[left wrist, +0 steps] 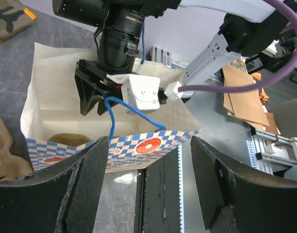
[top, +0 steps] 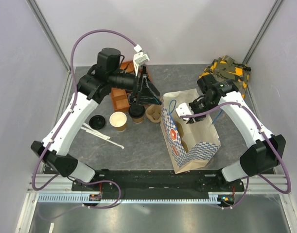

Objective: Pack the takeout coffee

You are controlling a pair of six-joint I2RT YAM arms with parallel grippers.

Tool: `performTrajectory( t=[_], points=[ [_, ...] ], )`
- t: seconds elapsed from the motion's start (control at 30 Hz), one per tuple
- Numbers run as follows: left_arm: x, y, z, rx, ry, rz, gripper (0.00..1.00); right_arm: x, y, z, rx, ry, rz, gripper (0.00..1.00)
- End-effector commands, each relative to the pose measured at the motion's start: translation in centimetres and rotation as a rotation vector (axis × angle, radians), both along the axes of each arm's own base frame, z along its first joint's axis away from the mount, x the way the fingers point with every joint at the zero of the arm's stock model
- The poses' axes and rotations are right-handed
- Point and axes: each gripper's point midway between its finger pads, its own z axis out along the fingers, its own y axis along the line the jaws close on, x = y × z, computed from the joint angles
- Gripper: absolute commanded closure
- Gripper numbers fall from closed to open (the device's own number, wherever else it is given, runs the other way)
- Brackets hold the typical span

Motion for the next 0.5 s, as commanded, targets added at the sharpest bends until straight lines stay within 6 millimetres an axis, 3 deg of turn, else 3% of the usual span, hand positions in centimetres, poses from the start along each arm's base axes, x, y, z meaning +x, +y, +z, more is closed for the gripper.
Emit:
performTrajectory(
  t=[0.0, 0.17, 0.47],
  points=[
    [1.1, -1.8, -0.4, 0.033, 0.13, 0.031, 0.25, -2.6, -0.4, -0.7, -0.018, 0.095, 0.05, 0.54],
    [0.2, -3.6, -1.1, 0.065, 0.171, 0.002, 0.3, -2.5, -0.5, -1.4, -0.03, 0.116, 0.05, 0.54],
    [-0.2, -4.5, -2.9, 0.102, 0.291, -0.029, 0.48, -2.4, -0.5, -1.6, -0.033, 0.114, 0.057, 0.53]
  ],
)
